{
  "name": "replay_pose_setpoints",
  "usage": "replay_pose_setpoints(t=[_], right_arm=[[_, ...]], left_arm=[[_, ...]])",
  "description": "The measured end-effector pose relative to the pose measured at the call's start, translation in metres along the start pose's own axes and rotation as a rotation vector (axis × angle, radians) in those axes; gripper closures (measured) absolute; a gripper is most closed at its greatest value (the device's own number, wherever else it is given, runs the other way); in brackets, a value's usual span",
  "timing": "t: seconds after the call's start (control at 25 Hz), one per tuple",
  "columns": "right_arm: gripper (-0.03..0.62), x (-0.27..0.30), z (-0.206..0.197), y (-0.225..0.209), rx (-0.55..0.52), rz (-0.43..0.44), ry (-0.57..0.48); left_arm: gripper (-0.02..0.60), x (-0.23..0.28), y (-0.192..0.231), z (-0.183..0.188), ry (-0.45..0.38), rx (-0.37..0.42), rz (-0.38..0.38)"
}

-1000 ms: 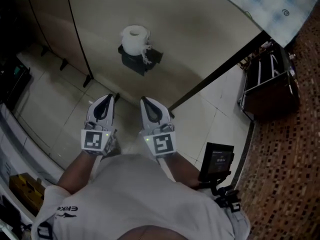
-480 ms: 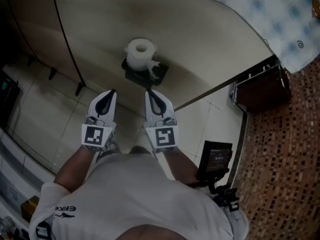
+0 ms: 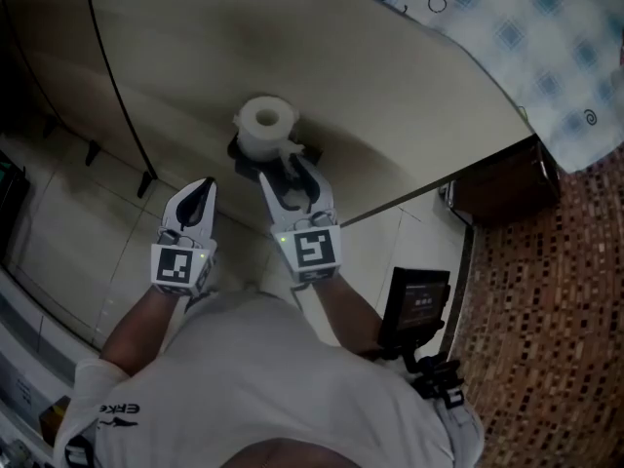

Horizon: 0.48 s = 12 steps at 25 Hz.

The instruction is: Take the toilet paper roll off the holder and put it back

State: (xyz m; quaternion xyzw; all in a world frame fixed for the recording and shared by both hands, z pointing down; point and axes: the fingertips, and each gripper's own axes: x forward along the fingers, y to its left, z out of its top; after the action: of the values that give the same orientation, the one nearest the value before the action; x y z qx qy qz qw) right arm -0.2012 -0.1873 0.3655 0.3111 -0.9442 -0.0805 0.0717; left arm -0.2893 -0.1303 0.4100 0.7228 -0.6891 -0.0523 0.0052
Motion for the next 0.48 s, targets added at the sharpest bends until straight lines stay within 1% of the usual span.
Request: replay_pose_setpoints(t=[0.12, 0.24, 0.36, 0.48], right_arm=[[0.306, 0.016, 0.004, -0.006, -0.006, 0.011, 0.014], [0.260, 0.029, 0.007, -0.009, -0.046, 0.034, 0.033], [0.180, 0.042, 0.006, -0.015, -0.081, 0.035, 0.066], [0.123, 0.054, 0.001, -0.020, -0.054, 0.026, 0.102]], left_arm=[[0.580, 0.007, 0.005, -0.005, 0.007, 0.004, 0.002], [0.580, 0.011, 0.013, -0.006, 0.008, -0.004, 0.013], [0.580, 0.014, 0.021, -0.007, 0.002, -0.003, 0.019], [0.580, 0.018, 0.027, -0.009, 0.008, -0.004, 0.021]])
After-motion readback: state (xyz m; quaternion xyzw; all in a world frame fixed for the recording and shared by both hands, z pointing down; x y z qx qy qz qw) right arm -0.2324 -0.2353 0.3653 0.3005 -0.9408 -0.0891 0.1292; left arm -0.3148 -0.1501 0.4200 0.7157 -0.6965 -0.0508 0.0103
